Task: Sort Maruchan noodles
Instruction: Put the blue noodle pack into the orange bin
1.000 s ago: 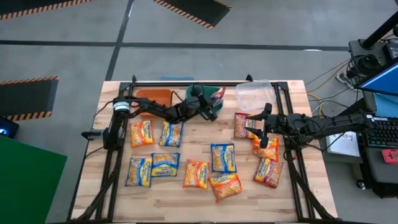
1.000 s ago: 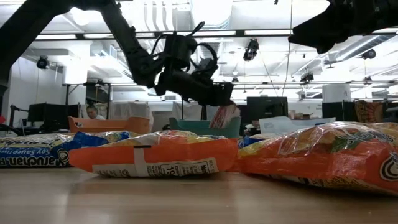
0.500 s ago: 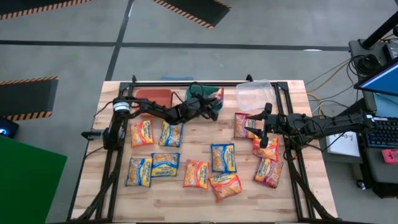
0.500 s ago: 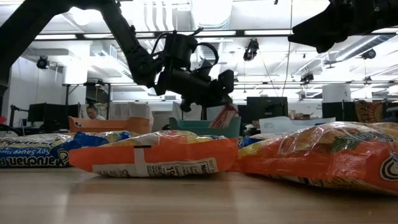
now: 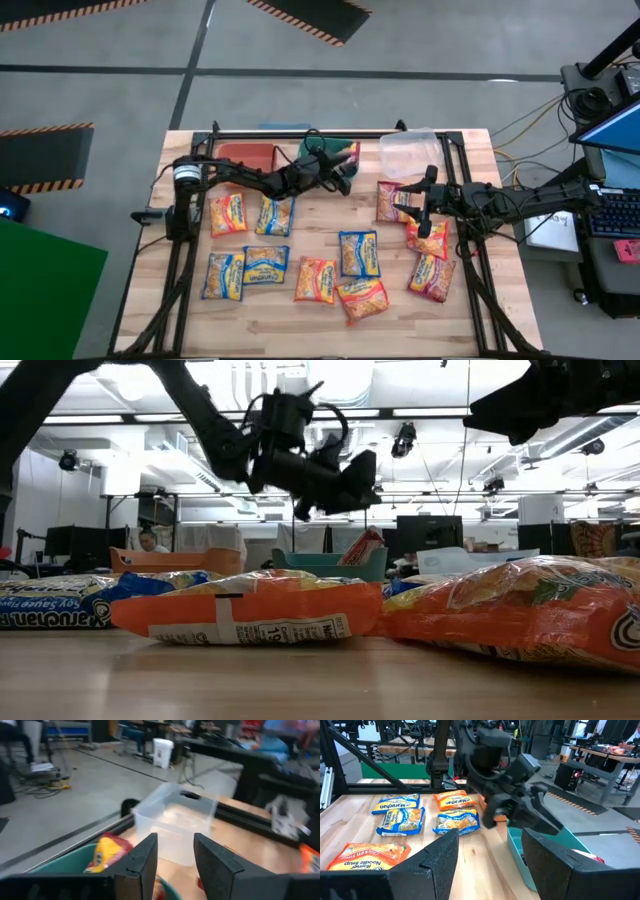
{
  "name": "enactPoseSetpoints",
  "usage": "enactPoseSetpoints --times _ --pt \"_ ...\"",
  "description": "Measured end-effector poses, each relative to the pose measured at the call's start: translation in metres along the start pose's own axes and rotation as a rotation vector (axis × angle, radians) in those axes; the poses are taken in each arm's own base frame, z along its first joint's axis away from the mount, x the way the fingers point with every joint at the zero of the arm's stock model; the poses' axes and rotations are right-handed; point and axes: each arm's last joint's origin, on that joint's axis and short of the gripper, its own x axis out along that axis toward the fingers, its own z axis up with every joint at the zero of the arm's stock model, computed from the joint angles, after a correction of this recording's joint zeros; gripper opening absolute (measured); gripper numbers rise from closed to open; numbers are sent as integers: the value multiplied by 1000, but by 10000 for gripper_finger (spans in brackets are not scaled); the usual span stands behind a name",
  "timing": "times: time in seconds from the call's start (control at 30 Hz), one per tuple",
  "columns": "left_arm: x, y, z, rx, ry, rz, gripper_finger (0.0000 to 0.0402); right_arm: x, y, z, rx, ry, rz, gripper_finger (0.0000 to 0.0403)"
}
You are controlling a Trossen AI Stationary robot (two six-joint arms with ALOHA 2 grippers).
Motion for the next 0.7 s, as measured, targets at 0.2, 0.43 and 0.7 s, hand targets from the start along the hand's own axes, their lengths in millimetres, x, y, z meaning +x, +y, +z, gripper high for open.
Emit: enactPoseSetpoints --times 0.2,0.43,0.7 --pt "-21 -13 28 122 59 -34 110 0 0 0 -19 0 2 206" --pt "-51 -26 51 230 166 -76 107 -4 -1 -1 -61 -10 6 205" --pt "-95 -25 51 235 510 -52 107 -12 -3 -1 -54 -31 0 206"
